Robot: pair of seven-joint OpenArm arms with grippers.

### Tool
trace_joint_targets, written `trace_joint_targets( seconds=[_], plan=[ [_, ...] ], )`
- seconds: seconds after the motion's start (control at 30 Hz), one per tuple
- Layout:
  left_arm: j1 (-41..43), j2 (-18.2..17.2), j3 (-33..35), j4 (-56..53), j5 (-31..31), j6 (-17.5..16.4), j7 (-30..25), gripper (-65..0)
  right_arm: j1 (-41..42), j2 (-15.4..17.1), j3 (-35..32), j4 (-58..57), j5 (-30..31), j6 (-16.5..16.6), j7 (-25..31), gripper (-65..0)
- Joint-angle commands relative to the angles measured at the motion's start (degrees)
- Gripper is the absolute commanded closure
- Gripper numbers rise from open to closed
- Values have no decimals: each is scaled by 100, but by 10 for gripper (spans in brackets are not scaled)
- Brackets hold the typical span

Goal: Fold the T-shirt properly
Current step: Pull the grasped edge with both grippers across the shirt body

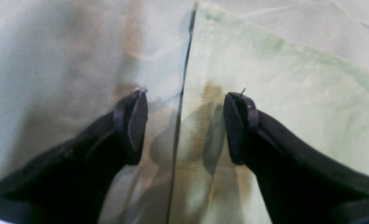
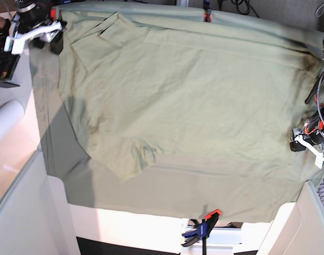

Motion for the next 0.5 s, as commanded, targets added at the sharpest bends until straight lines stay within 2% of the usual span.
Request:
trace_joint_targets(
  seconds=[0.0, 0.17, 0.4, 0.47],
  plan=[
    [-160, -87, -13, 103, -52, -2, -81, -416, 66, 50, 24, 109, 70, 24, 125, -365],
    [-160, -85, 28, 216, -61, -153, -83, -416, 269, -17, -175, 107, -15, 22, 136, -365],
    [-136, 24, 389, 271, -59, -138, -96, -416, 269, -31, -962, 107, -170, 22, 177, -365],
    [-131, 37, 391, 267, -57, 11, -81, -416, 267, -31, -1091, 107, -170, 24, 175, -365]
  ],
)
